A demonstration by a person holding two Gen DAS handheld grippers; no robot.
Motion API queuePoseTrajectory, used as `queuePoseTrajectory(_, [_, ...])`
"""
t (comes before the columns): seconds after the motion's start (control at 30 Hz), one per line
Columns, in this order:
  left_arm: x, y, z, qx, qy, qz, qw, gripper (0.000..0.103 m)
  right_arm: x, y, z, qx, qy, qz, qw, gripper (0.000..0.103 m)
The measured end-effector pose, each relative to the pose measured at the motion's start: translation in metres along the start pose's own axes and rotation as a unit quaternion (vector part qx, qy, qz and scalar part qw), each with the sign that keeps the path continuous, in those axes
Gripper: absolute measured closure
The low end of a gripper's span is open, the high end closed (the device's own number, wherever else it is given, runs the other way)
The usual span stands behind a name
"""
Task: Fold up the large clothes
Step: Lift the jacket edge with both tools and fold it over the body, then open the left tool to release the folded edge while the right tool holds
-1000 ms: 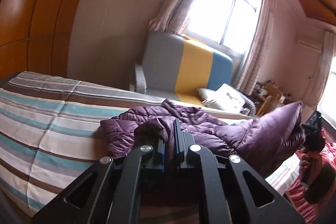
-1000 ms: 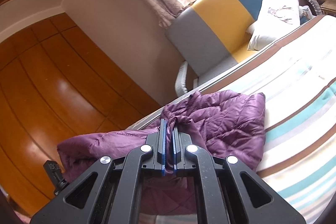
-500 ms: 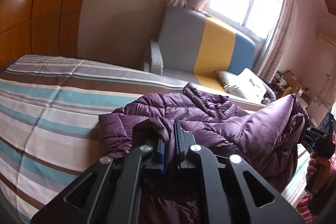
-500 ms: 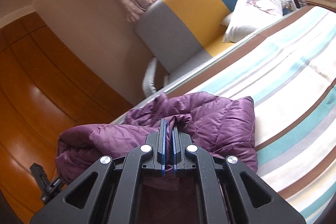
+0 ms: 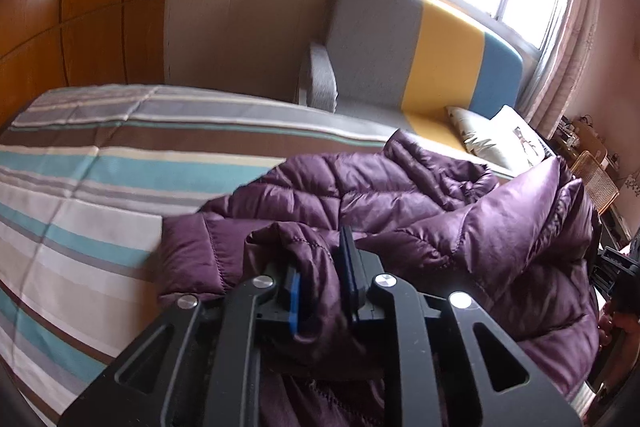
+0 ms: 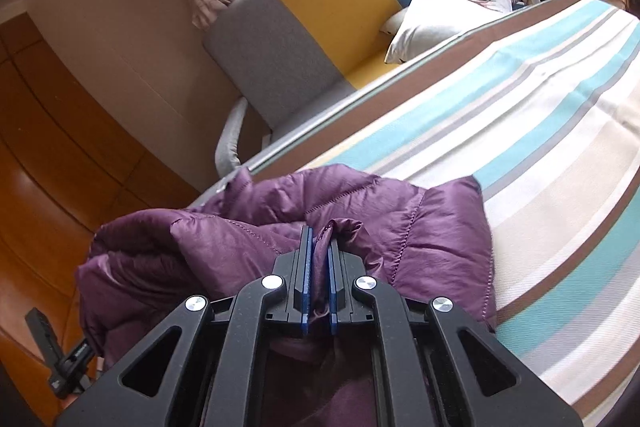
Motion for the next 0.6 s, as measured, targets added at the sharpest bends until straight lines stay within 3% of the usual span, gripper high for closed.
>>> queuePoseTrajectory(0.3, [0.027,0.012,0.008,-0.029,0.039,-0.001,0.9988,0.077,0.014,0.011,-0.019,0.019,-0.034,-0.026,0.999,0.096])
queuePoseTrajectory(0.5, [0.027,0.014,0.014,-0.046,0.063,-0.004,0.9969,0.075,0.015,0.011,-0.018,0.015,-0.022,-0.023,0.999,0.096])
queuePoseTrajectory(0.6, [0.013,0.014,0.011,-0.043,0.047,-0.012,0.9979,0.064,0.015,0.011,-0.019,0.017,-0.023,-0.024,0.999,0.096])
Point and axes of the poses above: each gripper's, at about its wrist camera, not at the fingertips, and x roughly the way its jaws point, z to its left, y to its underside, the point moved 3 cm from there along x, roughly the way its jaws point, and after that the axes turned 11 degrees about z, right-handed, at the moved point
